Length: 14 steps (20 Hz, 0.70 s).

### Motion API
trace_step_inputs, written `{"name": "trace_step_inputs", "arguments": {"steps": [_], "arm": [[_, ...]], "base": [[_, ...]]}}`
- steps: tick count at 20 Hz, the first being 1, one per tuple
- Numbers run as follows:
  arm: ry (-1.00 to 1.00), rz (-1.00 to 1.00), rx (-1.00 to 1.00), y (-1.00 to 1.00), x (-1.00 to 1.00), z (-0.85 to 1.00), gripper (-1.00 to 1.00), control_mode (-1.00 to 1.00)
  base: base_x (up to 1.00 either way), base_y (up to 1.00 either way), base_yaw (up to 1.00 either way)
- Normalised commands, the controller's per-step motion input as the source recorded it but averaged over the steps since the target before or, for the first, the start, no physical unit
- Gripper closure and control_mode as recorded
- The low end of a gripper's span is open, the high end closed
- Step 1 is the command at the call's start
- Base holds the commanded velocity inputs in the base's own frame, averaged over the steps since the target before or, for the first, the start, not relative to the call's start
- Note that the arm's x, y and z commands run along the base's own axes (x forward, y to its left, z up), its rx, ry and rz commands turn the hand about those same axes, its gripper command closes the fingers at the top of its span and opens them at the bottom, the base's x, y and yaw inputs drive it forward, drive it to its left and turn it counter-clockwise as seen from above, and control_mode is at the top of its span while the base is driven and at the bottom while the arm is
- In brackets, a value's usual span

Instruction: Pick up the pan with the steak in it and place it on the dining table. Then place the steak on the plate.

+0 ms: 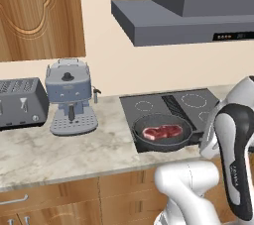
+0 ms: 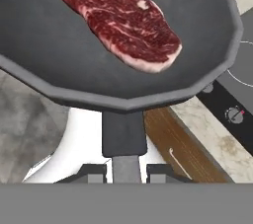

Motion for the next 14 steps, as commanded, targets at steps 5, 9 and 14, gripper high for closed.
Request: {"name": "trace_step_inputs", "arguments": {"steps": [5, 9, 14], "arm": [[-0.13, 0.01, 0.08, 0.0, -0.18, 0.02, 1.0, -1.0], [0.01, 0.0, 0.0, 0.01, -0.07, -0.03, 1.0, 1.0], [0.0, 0.0, 0.0, 0.0, 0.0, 0.0, 1.0, 1.0]], "base": [[0.0, 0.0, 0.0], [-0.52, 0.06, 0.02], [-0.6, 0.08, 0.29]]}}
